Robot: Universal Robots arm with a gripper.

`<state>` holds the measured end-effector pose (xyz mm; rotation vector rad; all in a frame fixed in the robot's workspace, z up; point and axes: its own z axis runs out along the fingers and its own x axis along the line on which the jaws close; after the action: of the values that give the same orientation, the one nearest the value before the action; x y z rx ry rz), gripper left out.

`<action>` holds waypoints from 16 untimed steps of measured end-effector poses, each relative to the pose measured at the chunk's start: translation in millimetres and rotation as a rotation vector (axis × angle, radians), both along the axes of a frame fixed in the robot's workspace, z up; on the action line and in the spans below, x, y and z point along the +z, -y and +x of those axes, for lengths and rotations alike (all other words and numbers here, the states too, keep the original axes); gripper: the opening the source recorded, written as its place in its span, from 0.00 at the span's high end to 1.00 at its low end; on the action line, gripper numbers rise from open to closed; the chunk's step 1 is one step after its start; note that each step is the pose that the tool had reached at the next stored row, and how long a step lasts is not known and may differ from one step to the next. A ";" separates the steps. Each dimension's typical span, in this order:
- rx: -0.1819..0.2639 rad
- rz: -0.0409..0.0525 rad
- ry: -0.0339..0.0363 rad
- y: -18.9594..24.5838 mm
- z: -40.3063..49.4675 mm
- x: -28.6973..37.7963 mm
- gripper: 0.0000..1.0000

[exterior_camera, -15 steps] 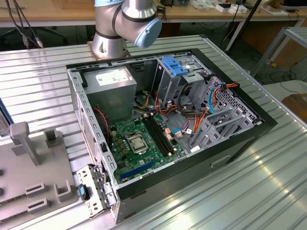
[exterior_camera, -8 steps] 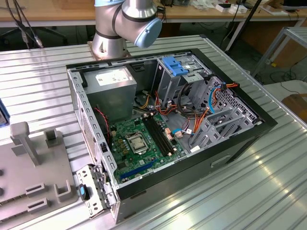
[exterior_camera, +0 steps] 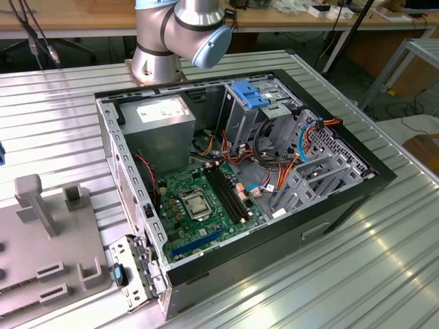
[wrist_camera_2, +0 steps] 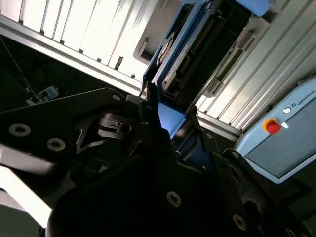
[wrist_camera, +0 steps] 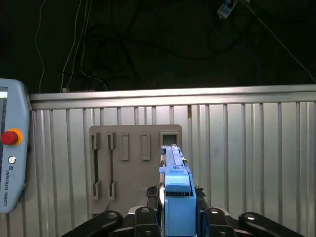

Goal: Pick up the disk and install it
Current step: 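Pick up the disk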

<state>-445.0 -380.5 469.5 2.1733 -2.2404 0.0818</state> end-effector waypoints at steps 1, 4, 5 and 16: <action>0.000 0.0000 0.0000 0.0 0.0 6.1 0.63; 0.000 -0.0001 -0.0003 -0.1 0.1 21.2 0.63; 0.000 -0.0001 -0.0001 0.0 0.1 27.6 0.63; 0.000 0.0000 -0.0001 -0.1 0.0 78.6 0.63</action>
<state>-444.9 -380.4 548.1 2.1732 -2.2404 0.0818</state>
